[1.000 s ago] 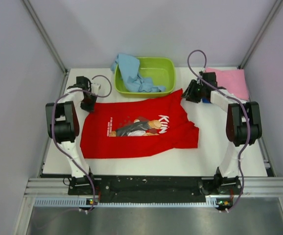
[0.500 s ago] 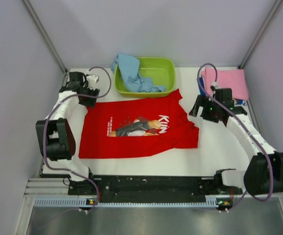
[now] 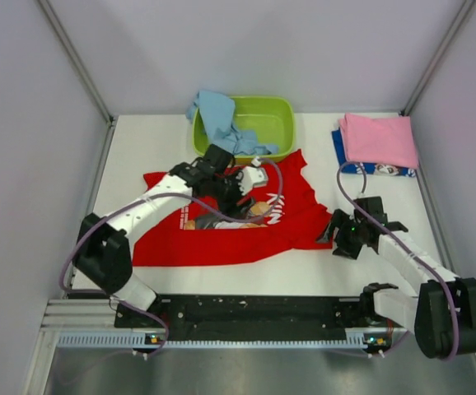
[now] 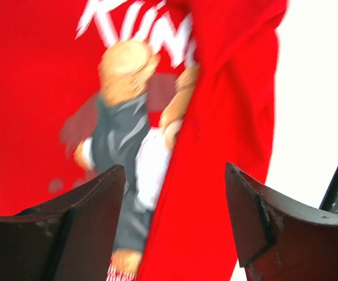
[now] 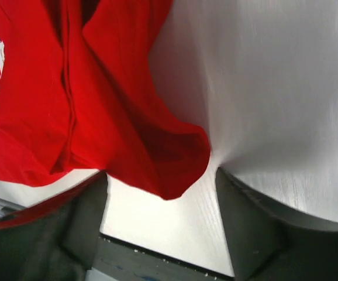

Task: Fold and stack the t-shirts
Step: Fold the flattened tshirt in 1/3 of the way

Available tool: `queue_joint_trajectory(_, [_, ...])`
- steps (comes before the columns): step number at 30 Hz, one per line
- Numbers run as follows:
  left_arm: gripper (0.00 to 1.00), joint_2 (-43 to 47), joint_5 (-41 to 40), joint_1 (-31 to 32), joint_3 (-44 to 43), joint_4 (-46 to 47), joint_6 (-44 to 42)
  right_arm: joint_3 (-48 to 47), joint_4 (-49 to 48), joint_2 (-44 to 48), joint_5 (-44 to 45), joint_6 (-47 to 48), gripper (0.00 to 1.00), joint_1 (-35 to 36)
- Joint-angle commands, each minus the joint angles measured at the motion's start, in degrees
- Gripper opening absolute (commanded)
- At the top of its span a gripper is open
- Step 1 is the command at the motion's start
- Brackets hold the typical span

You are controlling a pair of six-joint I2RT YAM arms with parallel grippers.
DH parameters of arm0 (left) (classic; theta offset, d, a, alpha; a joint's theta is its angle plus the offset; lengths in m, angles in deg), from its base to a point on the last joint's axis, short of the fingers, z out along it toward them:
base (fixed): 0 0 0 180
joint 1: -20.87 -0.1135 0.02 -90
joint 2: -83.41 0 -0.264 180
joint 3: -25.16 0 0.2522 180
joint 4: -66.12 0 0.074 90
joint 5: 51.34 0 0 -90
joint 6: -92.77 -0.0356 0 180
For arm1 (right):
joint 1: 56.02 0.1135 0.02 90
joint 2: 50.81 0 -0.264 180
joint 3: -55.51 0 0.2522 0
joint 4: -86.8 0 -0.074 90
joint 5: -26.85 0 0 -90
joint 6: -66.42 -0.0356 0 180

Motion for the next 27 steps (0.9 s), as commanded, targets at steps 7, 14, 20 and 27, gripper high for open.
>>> queue_joint_trajectory(7, [0.77,-13.51,2.06,17.79,-9.19,12.96,-1.48,4.76,-8.56,0.46,0.81,-7.57,0.14,-0.55])
queue_joint_trajectory(14, [0.74,-21.26,4.68,21.93,-14.47,9.90,-8.06,0.11,5.30,5.83,0.73,-6.70,0.00,-0.55])
queue_joint_trajectory(20, [0.76,-23.45,4.07,24.04,-14.38,10.15,-10.80,-2.53,14.90,7.94,-1.73,-6.44,0.00,-0.64])
queue_joint_trajectory(27, [0.75,-24.51,11.72,26.41,-16.23,4.36,-15.19,-2.97,17.89,5.75,-5.24,-5.64,0.00,-0.64])
